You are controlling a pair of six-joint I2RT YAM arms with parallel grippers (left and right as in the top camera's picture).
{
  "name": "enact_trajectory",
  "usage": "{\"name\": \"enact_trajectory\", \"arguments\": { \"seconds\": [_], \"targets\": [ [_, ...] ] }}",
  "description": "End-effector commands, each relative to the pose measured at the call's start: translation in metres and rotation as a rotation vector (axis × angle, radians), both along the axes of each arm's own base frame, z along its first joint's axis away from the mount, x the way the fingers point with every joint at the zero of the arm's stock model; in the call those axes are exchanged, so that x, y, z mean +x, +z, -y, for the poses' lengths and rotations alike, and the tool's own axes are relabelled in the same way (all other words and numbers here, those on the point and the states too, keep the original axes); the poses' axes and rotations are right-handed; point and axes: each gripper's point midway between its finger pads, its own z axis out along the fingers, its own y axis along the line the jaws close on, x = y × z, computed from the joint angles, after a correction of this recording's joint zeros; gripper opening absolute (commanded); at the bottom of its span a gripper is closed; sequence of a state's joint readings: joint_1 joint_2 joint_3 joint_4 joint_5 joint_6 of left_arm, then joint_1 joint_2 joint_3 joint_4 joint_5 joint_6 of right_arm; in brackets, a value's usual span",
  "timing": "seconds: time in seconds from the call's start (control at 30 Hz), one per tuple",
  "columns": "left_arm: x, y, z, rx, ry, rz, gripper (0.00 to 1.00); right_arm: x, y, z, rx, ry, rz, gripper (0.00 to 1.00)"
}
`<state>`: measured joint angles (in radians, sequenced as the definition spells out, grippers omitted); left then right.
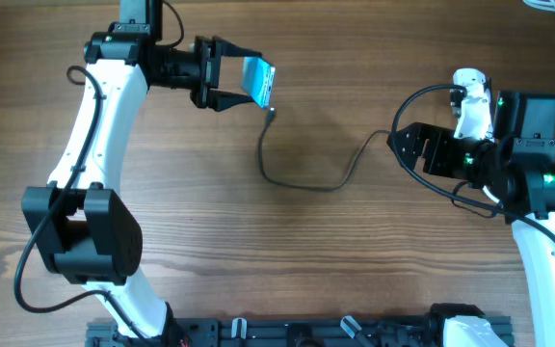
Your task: Plug charger to phone and switch on socket
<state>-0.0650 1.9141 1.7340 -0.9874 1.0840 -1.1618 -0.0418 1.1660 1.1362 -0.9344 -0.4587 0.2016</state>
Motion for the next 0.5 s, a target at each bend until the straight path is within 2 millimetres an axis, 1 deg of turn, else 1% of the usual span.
{"name": "enact_trajectory", "arguments": {
  "seconds": [0.0,0.13,0.23,0.33,0.37,0.47],
  "targets": [
    [0.011,-0.003,-0.015,0.169,0.078,0.068,0.49,0.003,0.010,-0.008,0.042,0.023,0.019,1.00],
    [0.017,-0.015,-0.024,0.264,0.116,0.075,0.49,0.006,0.015,-0.015,0.075,0.049,0.043,1.00],
    [0.018,-0.020,-0.025,0.305,0.126,0.079,0.49,0.013,0.019,-0.021,0.108,0.074,0.070,0.99],
    [0.017,-0.022,-0.021,0.326,0.121,0.083,0.48,0.021,0.019,-0.025,0.154,0.057,0.063,0.99],
    [0.016,-0.023,-0.018,0.329,0.115,0.085,0.47,0.024,0.019,-0.027,0.156,0.064,0.068,0.96],
    [0.012,-0.024,-0.008,0.334,0.108,0.069,0.49,0.034,0.020,-0.044,0.175,0.094,0.087,0.93]
  ]
}}
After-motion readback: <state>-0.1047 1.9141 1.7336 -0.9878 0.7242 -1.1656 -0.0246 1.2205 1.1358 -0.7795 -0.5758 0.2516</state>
